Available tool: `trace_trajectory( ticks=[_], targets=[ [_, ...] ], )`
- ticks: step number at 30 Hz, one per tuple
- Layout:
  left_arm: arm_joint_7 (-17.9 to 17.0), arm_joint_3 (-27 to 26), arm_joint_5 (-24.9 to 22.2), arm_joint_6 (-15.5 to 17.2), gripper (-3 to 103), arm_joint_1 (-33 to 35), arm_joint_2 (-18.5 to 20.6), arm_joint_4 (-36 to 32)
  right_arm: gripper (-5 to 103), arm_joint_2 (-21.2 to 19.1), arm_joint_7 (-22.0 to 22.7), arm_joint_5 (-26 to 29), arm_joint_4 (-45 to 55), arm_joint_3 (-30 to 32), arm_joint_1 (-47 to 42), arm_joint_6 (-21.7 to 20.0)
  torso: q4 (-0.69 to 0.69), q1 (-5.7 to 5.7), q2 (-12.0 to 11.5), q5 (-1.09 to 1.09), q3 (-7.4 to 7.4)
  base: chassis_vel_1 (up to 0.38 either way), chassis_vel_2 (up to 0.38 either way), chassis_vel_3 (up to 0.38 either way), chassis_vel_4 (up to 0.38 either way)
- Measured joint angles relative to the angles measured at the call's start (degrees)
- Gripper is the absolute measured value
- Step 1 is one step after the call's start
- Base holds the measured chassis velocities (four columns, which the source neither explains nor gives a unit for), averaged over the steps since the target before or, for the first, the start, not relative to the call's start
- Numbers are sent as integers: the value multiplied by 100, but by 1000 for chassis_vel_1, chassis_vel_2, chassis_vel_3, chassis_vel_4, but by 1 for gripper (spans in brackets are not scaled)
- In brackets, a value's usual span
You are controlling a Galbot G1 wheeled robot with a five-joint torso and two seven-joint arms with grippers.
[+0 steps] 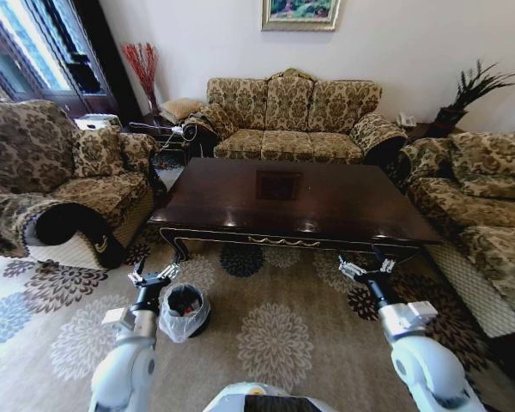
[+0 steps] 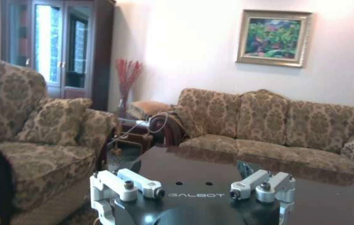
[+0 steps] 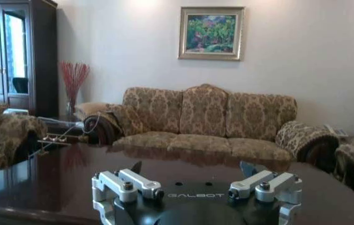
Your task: Move to the front of the table and place the trash on the table into the trash bin.
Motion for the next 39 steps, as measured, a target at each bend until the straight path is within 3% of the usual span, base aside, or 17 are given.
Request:
trace_trajectory(
  ticks=[6,14,39],
  targets=[
    [62,149,233,28,100,-6,-31,-45,100,151,60,-148,301,-75,-162,-95,0,2,0,-1,1,0,0,0,0],
    [115,182,280,173,100,158,-54,-180,100,181,49,-188,353,2,-269,-75,0,1,0,0,1,0,0,0,0],
    [114,168,270,174,100,137,-62,-139,100,174,39,-189,317,7,-252,-54,0,1,0,0,1,0,0,0,0]
  ],
)
